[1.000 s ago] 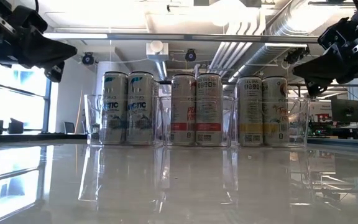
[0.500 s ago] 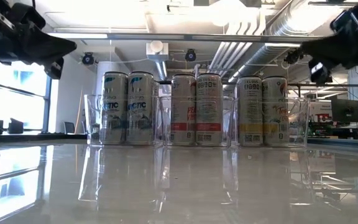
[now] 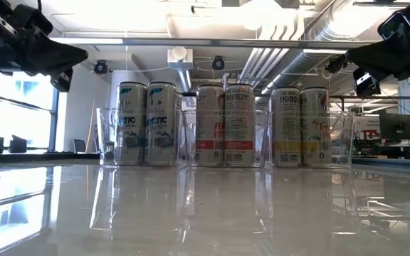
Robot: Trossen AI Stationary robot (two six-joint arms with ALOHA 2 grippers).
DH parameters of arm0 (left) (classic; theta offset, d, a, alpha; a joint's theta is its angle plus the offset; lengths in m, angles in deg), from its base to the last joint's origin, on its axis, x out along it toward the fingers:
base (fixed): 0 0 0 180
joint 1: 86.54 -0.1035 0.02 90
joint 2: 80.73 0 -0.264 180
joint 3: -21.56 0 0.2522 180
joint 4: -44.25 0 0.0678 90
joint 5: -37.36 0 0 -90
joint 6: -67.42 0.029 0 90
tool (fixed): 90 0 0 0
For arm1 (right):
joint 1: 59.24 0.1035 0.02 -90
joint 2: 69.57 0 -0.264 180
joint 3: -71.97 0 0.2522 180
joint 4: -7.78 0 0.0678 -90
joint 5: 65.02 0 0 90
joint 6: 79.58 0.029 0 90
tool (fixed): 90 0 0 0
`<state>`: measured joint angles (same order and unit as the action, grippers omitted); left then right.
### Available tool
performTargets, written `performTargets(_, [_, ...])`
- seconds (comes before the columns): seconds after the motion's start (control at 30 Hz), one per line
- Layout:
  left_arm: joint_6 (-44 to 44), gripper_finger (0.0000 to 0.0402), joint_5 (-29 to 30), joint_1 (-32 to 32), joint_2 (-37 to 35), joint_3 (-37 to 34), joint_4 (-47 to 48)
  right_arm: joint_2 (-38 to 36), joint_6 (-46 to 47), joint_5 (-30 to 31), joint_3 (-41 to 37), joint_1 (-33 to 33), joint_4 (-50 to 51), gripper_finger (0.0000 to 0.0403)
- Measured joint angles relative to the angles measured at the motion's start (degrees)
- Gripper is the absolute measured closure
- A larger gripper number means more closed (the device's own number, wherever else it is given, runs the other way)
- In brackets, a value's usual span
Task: Sort soda cans
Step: Return to Home Position
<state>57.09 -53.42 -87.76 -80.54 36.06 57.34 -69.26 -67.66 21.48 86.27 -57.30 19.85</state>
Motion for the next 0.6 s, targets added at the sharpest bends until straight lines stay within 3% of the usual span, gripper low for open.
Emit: performTargets(0.6, [0.00, 0.0401, 0.04, 0.11, 0.00, 0.00, 0.00, -0.02, 0.02, -0.04, -0.02, 0.00, 0.38, 0.0402])
